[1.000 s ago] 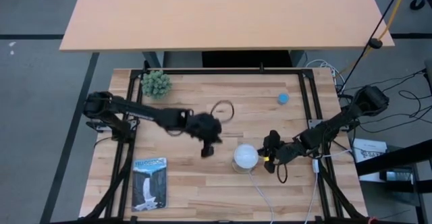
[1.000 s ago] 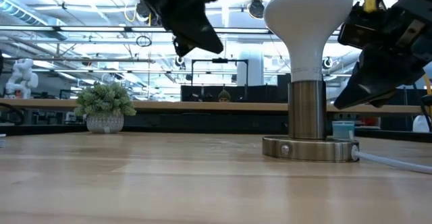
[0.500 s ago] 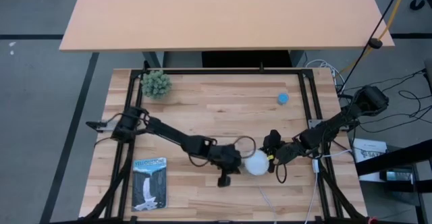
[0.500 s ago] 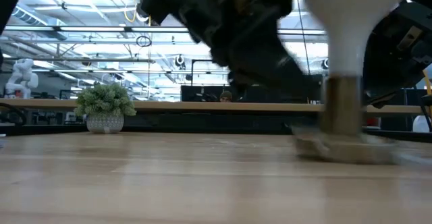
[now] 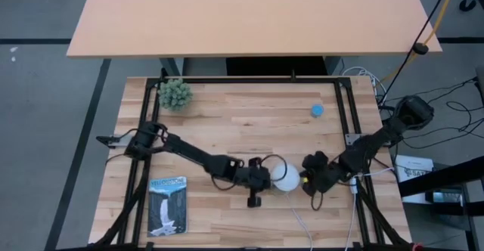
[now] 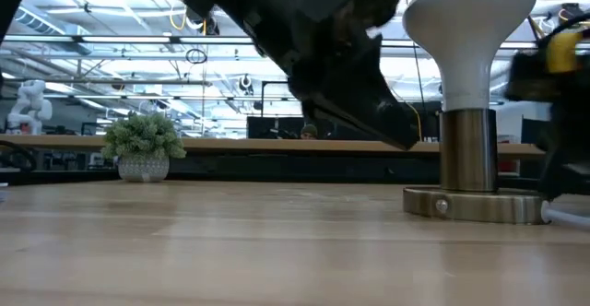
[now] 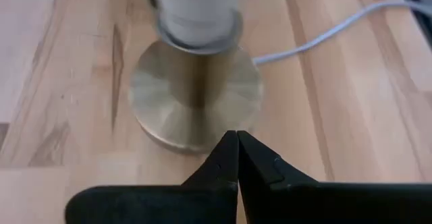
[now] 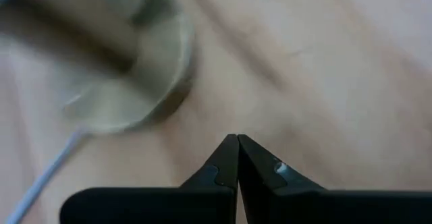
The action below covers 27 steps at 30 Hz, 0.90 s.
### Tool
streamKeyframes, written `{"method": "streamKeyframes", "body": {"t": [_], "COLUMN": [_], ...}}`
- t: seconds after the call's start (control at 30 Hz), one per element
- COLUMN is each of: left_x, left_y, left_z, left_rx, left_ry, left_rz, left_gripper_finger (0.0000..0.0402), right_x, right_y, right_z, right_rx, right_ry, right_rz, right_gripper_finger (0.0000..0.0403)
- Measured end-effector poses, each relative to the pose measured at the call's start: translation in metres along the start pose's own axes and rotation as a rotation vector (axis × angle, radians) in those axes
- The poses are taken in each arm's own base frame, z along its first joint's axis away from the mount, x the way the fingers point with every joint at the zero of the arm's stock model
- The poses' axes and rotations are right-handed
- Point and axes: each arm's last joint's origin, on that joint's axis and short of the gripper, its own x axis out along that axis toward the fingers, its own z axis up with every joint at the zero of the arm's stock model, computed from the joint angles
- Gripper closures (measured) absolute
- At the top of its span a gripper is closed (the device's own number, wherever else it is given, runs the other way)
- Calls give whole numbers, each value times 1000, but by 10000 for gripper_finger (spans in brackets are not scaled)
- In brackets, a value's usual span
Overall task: Screw lightbulb
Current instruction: Remove the lightbulb from the desk lamp
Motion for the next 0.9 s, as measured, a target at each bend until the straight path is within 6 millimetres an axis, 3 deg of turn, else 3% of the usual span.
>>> {"method": "streamKeyframes", "body": {"t": [0.2, 0.4, 0.63, 0.9], "left_x": [-6, -10, -10, -19], "left_y": [-36, -54, -54, -77], "left_z": [-16, -16, -14, -21], "left_rx": [65, 83, 22, 62], "left_ry": [-5, -101, -126, -163], "left_rz": [226, 304, 311, 366], "left_gripper_finger": [401, 401, 401, 401], "right_x": [-16, -25, 14, 53], "right_y": [19, 48, 78, 79], "right_z": [-24, -28, -29, -7], "right_rx": [-15, -35, -118, -152], "right_ry": [-108, -251, -260, -317], "right_rz": [92, 176, 72, -65], "right_gripper_finger": [403, 403, 403, 403]}}
